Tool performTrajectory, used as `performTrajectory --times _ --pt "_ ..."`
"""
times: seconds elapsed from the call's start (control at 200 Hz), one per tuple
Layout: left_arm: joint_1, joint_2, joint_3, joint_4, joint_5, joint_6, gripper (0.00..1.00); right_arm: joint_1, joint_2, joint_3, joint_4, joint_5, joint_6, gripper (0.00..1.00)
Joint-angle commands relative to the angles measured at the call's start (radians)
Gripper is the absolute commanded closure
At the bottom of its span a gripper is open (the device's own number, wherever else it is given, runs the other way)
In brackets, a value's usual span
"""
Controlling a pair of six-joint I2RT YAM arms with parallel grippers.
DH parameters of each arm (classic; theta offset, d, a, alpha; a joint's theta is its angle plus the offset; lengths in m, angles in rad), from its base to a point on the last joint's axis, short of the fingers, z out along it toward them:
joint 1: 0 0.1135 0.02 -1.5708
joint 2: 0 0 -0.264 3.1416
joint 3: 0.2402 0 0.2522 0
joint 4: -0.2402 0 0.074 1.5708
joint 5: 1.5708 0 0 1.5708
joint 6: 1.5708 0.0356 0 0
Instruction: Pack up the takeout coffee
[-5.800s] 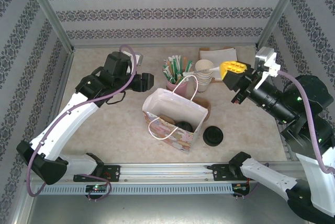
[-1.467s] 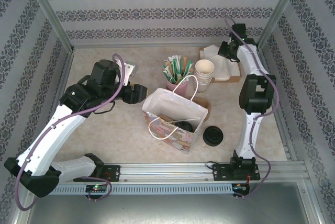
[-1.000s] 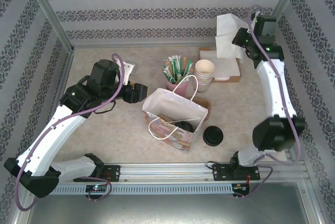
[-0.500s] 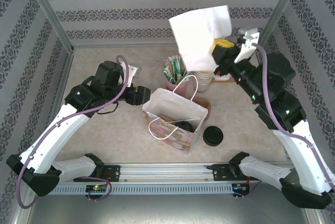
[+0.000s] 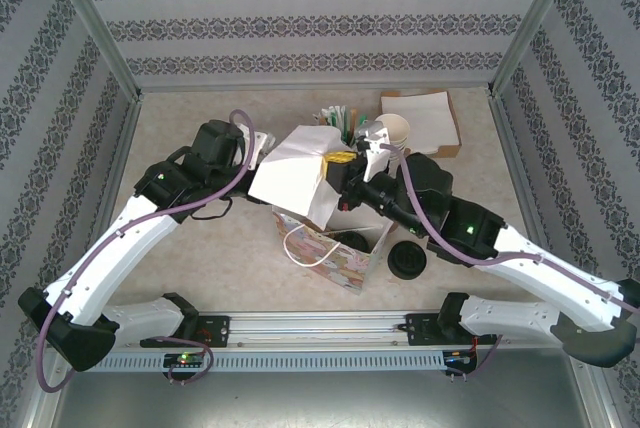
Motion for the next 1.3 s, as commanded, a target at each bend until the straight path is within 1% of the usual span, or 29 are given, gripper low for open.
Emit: performTrajectory --times 0.0,0.1,0.14,0.26,0.34,0.445,0.57,0.679,0.864,1.299 --pt "-0.016 0.009 -0.009 0.036 0.002 -0.021 0.31 0.008 -0.016 -0.061 0.114 -0.002 0.161 1.0" --pt "-0.018 0.016 -0.007 0.04 -0.002 -0.023 0.31 0.01 -0.026 -0.133 0.152 -0.002 0.257 1.0" --pt "-0.018 0.019 -0.007 0.04 -0.005 -0.022 0.31 0.015 -0.025 -0.153 0.169 -0.009 0.268 1.0" --pt "-0.018 0.021 -0.002 0.04 -0.017 -0.018 0.31 0.024 -0.021 -0.171 0.147 0.002 0.293 1.0" --pt "-0.018 0.025 0.0 0.042 -0.02 -0.018 0.31 0.03 -0.017 -0.18 0.156 -0.025 0.317 1.0" --pt "-0.019 0.029 0.003 0.035 -0.02 -0.018 0.31 0.045 -0.012 -0.17 0.071 0.017 0.306 1.0" --pt "-0.019 0.031 -0.002 0.038 -0.03 -0.02 0.31 0.045 -0.023 -0.206 -0.015 0.071 0.318 1.0" --pt "-0.021 0.034 0.001 0.038 -0.032 -0.018 0.31 0.045 -0.006 -0.21 -0.092 0.084 0.309 1.0" --pt "-0.021 0.038 0.012 0.035 -0.034 -0.015 0.31 0.045 0.052 -0.156 -0.209 0.087 0.245 1.0" --pt "-0.022 -0.005 0.027 0.026 -0.063 -0.007 0.31 0.032 0.196 -0.037 -0.367 0.063 0.109 1.0"
